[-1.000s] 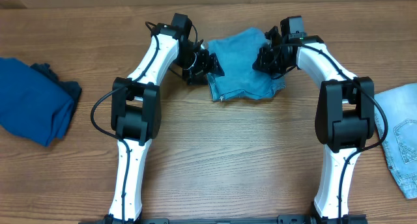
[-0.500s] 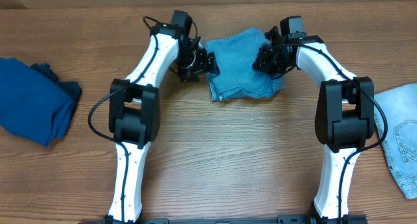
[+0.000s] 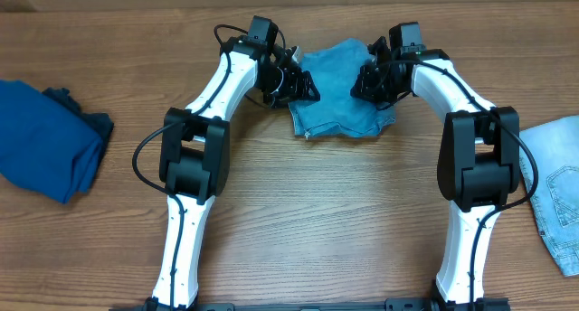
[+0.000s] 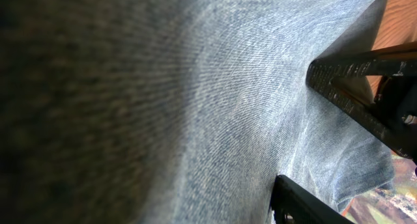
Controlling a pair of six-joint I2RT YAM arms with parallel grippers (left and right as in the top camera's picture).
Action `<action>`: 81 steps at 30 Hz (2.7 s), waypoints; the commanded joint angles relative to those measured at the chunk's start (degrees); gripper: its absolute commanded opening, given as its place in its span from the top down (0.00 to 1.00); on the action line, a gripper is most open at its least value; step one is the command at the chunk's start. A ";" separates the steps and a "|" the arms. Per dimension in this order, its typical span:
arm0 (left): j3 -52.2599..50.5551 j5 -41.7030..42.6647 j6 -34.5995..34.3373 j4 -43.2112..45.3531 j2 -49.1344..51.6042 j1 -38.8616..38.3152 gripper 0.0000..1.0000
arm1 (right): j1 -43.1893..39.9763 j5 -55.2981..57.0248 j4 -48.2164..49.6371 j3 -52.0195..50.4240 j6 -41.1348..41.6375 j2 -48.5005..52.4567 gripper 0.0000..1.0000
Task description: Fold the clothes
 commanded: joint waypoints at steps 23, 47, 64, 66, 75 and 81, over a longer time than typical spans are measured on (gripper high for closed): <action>-16.09 -6.71 -10.69 1.05 -3.50 -7.30 0.23 | 0.31 1.62 -1.77 -0.28 -0.24 2.51 0.96; -10.88 -21.00 -8.79 -0.22 -12.79 -2.80 0.80 | 0.31 1.60 -1.81 -0.28 -0.22 2.51 0.96; -13.68 -25.90 -1.53 5.49 -8.09 0.22 0.34 | 0.31 1.60 -2.84 -0.28 -0.24 2.51 0.96; -13.68 -25.31 0.50 6.27 -7.85 0.20 0.35 | 0.31 1.60 -2.95 -0.28 -0.24 2.51 0.96; -13.64 -21.55 1.44 5.11 -14.16 3.08 0.04 | 0.31 1.62 -3.72 -0.28 -1.11 2.51 0.96; -13.70 -4.74 6.08 11.61 -10.71 6.10 0.05 | 0.31 1.62 -4.15 -0.28 -1.11 2.51 0.96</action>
